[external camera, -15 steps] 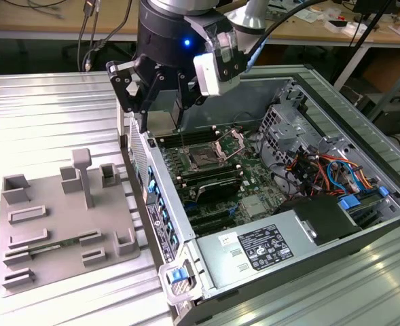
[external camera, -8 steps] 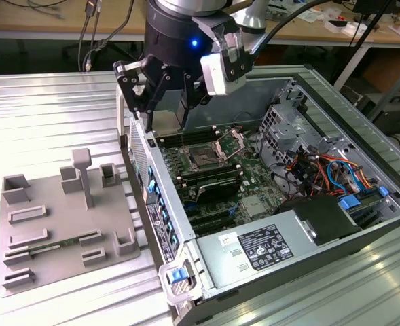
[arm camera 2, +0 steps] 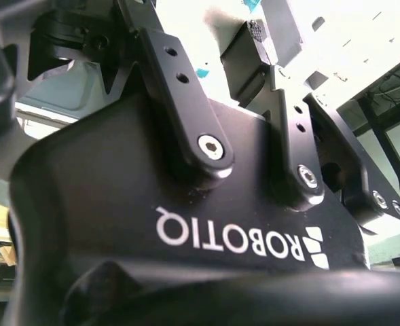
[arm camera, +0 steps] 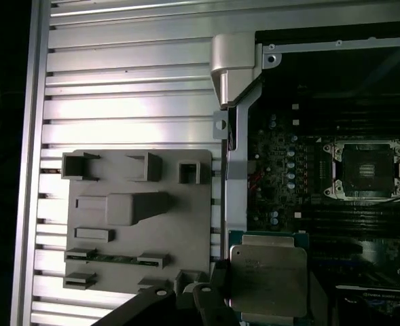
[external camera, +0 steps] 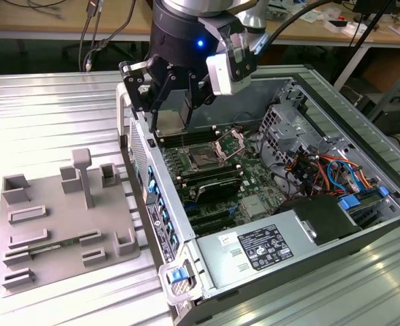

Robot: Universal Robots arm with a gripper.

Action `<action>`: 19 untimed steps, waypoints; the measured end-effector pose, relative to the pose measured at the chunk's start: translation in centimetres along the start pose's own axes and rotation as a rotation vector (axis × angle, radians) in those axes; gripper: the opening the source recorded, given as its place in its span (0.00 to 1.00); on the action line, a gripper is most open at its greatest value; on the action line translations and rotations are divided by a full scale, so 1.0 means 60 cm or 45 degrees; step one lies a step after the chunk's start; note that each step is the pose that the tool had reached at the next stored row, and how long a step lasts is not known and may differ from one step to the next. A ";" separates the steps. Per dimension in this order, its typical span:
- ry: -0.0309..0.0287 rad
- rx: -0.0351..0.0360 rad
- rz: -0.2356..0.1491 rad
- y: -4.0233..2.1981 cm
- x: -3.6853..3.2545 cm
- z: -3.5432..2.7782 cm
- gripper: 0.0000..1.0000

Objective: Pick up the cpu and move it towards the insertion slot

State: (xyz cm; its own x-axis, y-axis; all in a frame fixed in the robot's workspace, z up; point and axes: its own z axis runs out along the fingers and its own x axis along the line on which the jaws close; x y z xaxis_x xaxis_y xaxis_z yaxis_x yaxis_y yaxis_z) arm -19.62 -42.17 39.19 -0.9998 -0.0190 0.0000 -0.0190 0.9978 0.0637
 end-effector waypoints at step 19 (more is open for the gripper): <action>0.0001 0.0001 0.000 0.000 -0.023 0.001 0.55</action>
State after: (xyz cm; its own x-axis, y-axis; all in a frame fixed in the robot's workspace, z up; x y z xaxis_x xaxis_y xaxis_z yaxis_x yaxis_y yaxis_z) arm -18.21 -42.15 39.13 -0.9998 -0.0190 0.0001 -0.0190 0.9978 0.0636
